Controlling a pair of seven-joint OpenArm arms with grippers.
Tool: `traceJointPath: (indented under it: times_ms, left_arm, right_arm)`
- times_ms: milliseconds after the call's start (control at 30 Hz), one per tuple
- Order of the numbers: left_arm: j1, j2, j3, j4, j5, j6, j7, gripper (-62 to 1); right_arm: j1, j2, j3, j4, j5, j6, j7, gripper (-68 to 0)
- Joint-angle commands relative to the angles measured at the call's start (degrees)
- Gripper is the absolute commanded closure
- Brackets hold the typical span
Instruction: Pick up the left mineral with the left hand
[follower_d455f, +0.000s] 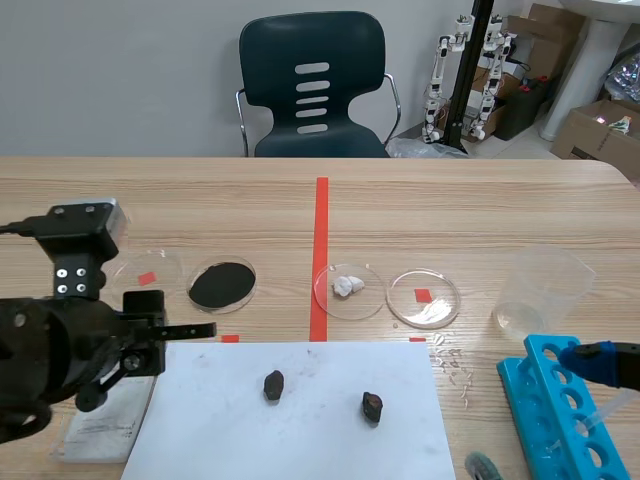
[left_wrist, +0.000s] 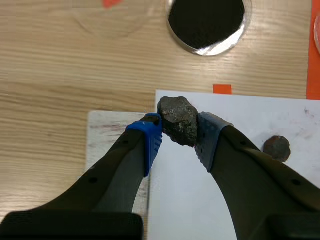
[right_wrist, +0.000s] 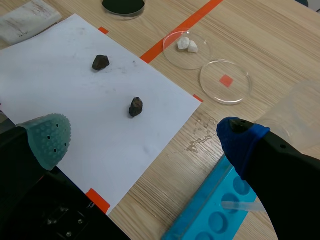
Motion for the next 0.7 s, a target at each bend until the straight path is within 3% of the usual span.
traceJointPath:
  times_ms: [0,267,667]
  left_arm:
    - [2.3,-1.4,-1.5,2.1,0.1,-0.7,-3.2,-12.6]
    - [15.6,-6.2,-8.3,9.5,0.1,-13.6,-18.4,-12.6]
    - [31.8,-6.5,-19.2,13.6,1.6,-33.4,-39.6,-12.6]
  right_arm:
    - [0.3,0.3,0.2,0.7,0.6,0.0,1.0,-61.0]
    - [0.3,0.3,0.2,0.7,0.6,0.0,1.0,-61.0]
    - [0.3,0.3,0.2,0.7,0.6,0.0,1.0,-61.0]
